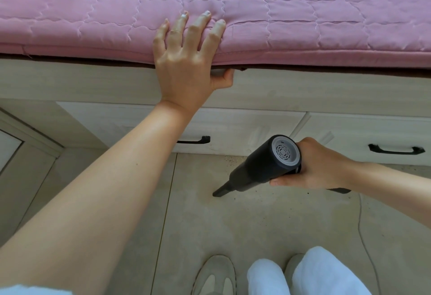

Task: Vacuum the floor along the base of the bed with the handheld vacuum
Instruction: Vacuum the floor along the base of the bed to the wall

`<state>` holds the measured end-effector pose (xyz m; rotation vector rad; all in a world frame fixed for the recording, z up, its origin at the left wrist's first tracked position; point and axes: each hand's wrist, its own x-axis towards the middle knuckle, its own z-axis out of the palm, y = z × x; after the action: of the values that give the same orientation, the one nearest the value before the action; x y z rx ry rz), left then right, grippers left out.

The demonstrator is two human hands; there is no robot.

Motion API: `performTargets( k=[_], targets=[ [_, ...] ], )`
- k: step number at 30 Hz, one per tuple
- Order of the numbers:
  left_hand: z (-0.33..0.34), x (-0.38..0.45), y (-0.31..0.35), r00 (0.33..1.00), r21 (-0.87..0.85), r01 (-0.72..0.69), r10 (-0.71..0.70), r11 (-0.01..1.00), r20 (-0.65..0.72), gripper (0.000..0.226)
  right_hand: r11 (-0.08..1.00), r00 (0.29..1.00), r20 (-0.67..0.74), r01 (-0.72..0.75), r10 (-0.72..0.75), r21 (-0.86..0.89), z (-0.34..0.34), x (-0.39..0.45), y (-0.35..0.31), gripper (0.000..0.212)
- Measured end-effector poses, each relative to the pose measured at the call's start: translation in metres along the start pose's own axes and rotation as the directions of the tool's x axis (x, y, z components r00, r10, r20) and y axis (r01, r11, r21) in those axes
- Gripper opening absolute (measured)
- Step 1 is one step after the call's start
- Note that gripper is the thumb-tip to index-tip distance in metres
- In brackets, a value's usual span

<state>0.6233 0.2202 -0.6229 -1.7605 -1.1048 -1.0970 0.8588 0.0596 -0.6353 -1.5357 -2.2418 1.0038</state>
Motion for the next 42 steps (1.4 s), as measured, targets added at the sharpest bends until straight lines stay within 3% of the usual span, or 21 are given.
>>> performTargets(
  k=[8, 15, 21, 25, 30, 33, 42],
  targets=[
    [-0.010, 0.006, 0.021, 0.992, 0.043, 0.071, -0.075, 0.997, 0.100, 0.073, 1.000, 1.000, -0.007, -0.008, 0.008, -0.009, -0.011, -0.006, 0.007, 0.034],
    [-0.008, 0.011, 0.030, 0.995, 0.031, 0.001, -0.004, 1.000, 0.102, 0.069, 0.999, 1.000, 0.019, -0.025, 0.025, -0.026, -0.013, -0.017, 0.014, 0.027],
    [0.000, 0.027, 0.036, 0.989, -0.097, -0.122, 0.129, 0.988, 0.068, 0.065, 0.999, 0.999, -0.040, -0.023, 0.022, -0.031, -0.019, -0.021, 0.021, 0.032],
    [0.001, 0.028, 0.047, 0.989, -0.103, -0.118, 0.127, 0.988, 0.080, 0.067, 0.999, 0.999, 0.002, -0.043, 0.043, 0.004, -0.025, -0.024, 0.024, 0.032],
    [0.004, 0.023, 0.050, 0.994, -0.087, -0.104, 0.107, 0.991, 0.027, 0.052, 0.998, 0.996, 0.072, -0.053, 0.054, -0.018, -0.027, -0.025, 0.027, 0.023],
    [0.003, 0.022, 0.051, 0.995, -0.110, -0.102, 0.103, 0.989, 0.002, 0.065, 0.998, 0.998, 0.019, -0.060, 0.060, -0.024, -0.024, -0.024, 0.029, 0.023],
    [0.009, 0.017, 0.053, 0.997, -0.068, -0.071, 0.071, 0.995, -0.003, 0.064, 0.989, 0.992, -0.099, -0.094, 0.083, -0.114, -0.008, -0.013, 0.036, 0.024]
  ],
)
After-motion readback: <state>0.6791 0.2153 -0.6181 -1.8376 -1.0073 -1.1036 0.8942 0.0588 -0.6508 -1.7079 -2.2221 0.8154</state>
